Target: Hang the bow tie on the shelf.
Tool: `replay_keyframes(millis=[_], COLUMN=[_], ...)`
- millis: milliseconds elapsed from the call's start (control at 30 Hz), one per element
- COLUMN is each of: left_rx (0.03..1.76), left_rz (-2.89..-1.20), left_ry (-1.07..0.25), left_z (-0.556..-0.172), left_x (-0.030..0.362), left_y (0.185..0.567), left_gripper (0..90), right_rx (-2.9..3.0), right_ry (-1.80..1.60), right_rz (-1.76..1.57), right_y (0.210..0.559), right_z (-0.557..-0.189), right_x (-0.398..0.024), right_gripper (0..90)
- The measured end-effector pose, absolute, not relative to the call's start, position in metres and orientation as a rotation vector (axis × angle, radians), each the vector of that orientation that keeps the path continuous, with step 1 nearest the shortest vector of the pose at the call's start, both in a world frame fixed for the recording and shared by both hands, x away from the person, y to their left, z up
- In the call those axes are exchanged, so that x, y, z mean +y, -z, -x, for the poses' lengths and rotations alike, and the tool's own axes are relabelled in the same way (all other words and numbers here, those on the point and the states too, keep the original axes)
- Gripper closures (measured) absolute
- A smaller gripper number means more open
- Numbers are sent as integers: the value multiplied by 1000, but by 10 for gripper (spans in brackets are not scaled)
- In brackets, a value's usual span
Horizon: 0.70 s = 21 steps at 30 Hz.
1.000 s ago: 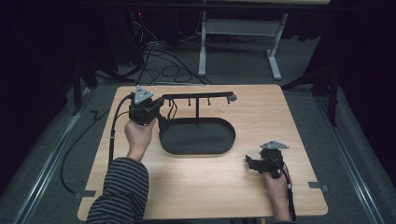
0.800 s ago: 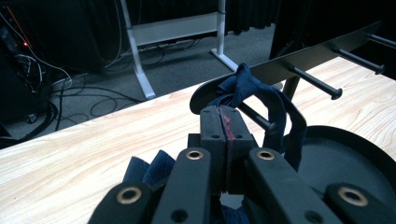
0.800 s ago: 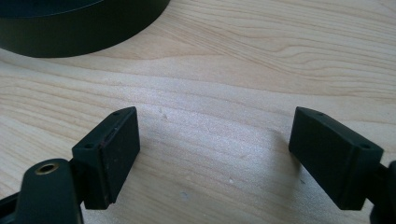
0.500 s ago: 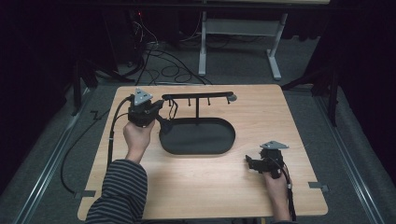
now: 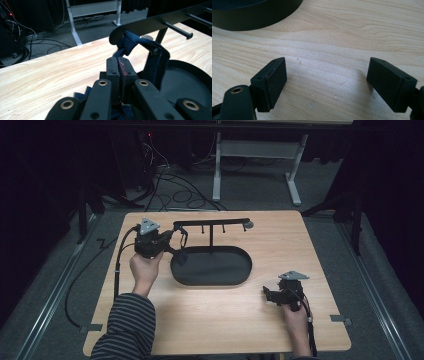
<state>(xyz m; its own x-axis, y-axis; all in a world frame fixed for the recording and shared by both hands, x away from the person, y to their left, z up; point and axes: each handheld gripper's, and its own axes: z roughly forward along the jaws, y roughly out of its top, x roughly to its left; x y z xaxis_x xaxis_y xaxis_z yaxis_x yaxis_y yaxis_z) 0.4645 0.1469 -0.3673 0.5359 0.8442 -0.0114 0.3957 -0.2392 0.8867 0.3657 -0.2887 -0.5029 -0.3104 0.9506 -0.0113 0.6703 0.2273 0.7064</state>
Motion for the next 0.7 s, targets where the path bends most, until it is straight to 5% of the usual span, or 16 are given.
replay_keyframes(millis=[333, 700], left_rx=[1013, 1000], left_rz=[-1855, -1849], left_ry=[-602, -542], left_z=[-463, -455], left_x=[144, 149], left_y=[368, 369], left_gripper=[868, 736], right_rx=[2063, 2063], right_ry=[-843, -844], right_rz=[-1489, -1489], right_y=[503, 503], right_z=[-366, -366], right_x=[-289, -289], right_gripper=[175, 175])
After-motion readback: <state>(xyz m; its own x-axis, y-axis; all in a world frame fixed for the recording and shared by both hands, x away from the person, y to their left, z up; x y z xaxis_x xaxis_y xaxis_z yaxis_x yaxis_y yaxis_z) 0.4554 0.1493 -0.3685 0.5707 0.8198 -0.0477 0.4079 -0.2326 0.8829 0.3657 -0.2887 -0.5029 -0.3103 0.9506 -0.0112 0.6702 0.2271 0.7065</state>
